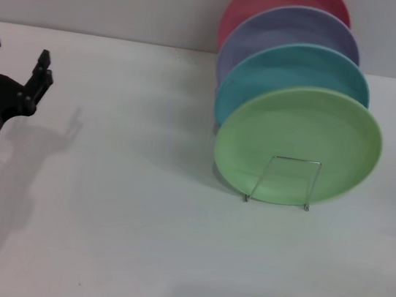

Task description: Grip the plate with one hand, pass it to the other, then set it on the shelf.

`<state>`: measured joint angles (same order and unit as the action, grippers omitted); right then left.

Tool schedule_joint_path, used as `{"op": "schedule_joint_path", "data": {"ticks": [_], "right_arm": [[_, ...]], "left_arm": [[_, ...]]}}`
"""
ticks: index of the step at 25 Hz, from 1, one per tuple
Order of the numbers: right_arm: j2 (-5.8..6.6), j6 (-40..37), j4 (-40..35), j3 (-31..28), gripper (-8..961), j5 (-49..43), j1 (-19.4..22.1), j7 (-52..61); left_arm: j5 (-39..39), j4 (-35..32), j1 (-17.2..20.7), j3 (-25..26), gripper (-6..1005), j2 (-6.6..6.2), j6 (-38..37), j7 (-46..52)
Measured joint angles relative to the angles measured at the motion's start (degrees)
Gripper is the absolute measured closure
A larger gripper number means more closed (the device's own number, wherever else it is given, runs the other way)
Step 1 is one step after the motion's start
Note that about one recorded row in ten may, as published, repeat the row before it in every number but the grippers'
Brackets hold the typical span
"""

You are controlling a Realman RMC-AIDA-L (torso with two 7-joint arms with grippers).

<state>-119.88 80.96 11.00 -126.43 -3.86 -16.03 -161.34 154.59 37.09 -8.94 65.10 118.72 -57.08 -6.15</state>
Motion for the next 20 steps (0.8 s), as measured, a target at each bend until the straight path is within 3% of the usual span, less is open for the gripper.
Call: {"op": "schedule_joint_path", "data": {"ticks": [6, 20], "right_arm": [[0.00, -2.81, -1.61, 0.61, 210, -0.20, -0.38, 0.89], [0.00, -2.69, -1.93, 0.86, 211, -1.12, -0.41, 0.96]], "left_arm": [[-2.84, -9.75, -4.40, -0.58, 250, 0.28, -6.13, 0.54], [-4.37, -13.09, -5.82, -1.81, 259, 0.36, -7.21, 4.26]]}}
